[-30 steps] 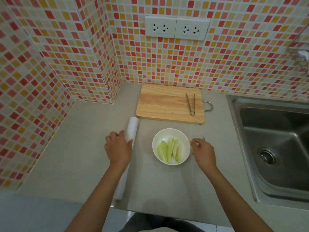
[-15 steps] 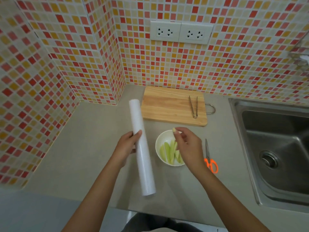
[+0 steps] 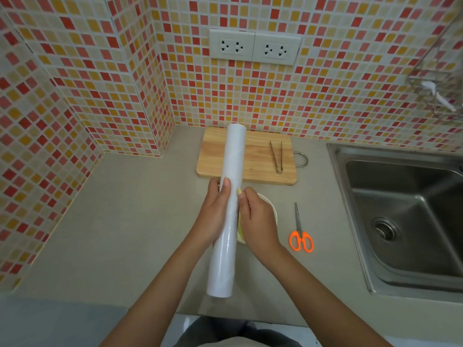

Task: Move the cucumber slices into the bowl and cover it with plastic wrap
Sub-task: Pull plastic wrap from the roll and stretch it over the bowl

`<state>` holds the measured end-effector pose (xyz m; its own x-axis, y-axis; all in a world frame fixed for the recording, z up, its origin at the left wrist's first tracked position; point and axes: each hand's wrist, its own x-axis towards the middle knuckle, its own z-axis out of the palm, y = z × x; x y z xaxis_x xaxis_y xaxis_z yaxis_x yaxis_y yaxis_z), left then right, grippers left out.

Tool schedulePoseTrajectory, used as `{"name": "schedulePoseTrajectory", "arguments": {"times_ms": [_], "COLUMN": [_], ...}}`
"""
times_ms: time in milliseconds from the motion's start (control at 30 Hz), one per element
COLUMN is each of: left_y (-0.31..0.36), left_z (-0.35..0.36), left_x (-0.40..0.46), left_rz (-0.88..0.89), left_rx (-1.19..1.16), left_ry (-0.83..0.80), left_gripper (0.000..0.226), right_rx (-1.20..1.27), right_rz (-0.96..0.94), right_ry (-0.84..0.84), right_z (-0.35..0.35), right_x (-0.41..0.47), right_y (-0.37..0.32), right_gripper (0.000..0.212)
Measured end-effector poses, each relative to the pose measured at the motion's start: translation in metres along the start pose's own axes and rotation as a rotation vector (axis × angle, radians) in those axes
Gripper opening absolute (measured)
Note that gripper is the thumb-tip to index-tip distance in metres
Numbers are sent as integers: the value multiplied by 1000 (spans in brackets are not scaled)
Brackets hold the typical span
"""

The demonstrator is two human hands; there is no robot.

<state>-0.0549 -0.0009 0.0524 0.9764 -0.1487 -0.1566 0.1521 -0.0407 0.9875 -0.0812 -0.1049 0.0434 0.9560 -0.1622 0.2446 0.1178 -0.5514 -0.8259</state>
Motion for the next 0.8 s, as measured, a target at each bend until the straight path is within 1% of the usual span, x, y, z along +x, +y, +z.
{"name": "schedulePoseTrajectory", "arguments": {"times_ms": [100, 167, 233, 300, 467, 600, 700, 800], "left_y": [-5, -7, -8, -7, -8, -14, -15, -16], "left_z": [4, 5, 7, 10, 15, 12, 12, 13], "left_x": [-1, -2, -3, -7, -10, -10, -13, -15], "left_rz": [2, 13, 34, 60, 51, 18, 34, 48], "left_rx": [31, 51, 88, 134, 187, 168, 182, 211], "left_ry": [-1, -7, -27, -56, -66, -43, -30, -21], "left_gripper": [27, 24, 22, 25, 30, 34, 33, 32], "right_rx": [16, 100, 135, 153, 177, 224, 390, 584], "right_rz": [34, 100, 164, 206, 134, 175, 232, 337], "right_ry": [-14, -17, -2, 31, 101, 103, 131, 118], "right_z": [0, -2, -5, -8, -10, -10, -15, -20], "right_x": [0, 3, 11, 20, 27, 27, 29, 37], "right_y": [6, 8, 8, 8, 10, 13, 13, 9], "right_gripper": [42, 35, 31, 31, 36, 35, 28, 12]}}
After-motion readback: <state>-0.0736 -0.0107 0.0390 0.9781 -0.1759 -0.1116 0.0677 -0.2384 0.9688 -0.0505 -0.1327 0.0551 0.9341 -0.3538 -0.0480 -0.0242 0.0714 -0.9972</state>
